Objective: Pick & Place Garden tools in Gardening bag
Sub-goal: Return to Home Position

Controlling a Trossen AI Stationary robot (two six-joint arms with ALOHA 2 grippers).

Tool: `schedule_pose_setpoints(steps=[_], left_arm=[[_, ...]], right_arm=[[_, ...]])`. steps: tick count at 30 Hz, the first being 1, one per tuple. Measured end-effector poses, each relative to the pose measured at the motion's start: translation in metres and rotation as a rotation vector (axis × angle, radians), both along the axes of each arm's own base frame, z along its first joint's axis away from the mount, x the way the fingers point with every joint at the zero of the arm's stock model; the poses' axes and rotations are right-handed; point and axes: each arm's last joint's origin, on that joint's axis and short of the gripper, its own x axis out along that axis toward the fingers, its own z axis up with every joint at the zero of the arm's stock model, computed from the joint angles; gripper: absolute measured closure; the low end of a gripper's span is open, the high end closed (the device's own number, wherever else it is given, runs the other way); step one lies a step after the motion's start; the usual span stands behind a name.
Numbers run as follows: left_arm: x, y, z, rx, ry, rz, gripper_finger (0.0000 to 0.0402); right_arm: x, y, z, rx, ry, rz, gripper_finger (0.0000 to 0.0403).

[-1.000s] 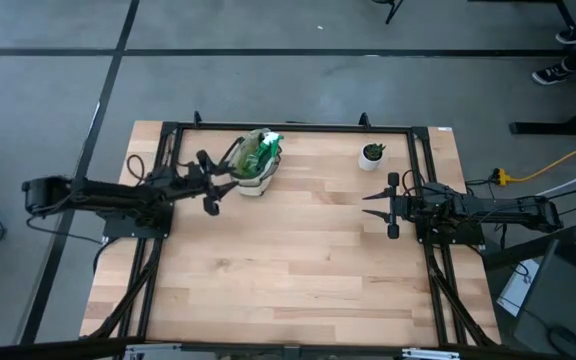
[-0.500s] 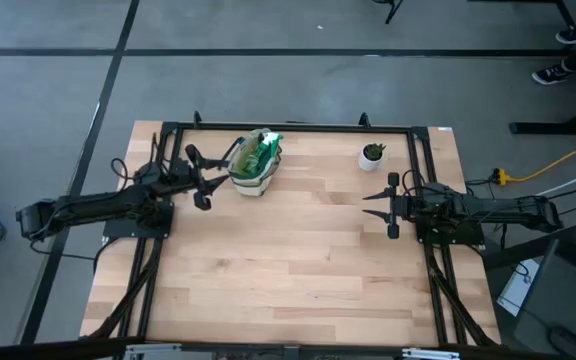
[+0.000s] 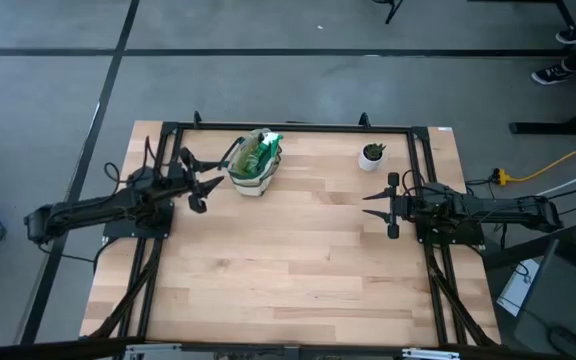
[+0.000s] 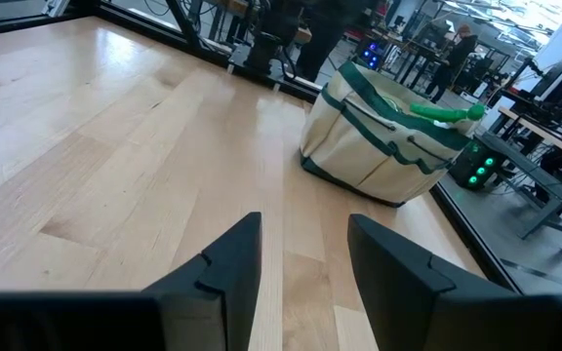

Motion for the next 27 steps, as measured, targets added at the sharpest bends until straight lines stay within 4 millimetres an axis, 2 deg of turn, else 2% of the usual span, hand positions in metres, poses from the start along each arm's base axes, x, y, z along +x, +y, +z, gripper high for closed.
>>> schedule_pose_setpoints(steps=[9, 16, 23, 27], left_arm=[[-0.004, -0.012, 0.004, -0.036, 0.086, 0.095, 0.0196], [-0.006, -0.019, 0.007, 0.022, 0.097, 0.053, 0.0192], [-0.004, -0.018, -0.015, -0.032, 0.144, 0.086, 0.0195], [-0.004, -0.017, -0.020, -0.077, 0.179, 0.113, 0.0195]], right_arm=[[0.000, 0.000, 0.000, 0.000, 0.000, 0.000, 0.0245], [0.000, 0.000, 0.000, 0.000, 0.000, 0.000, 0.0245], [0.000, 0.000, 0.000, 0.000, 0.000, -0.001, 0.0245], [0.000, 0.000, 0.000, 0.000, 0.000, -0.001, 0.0245]])
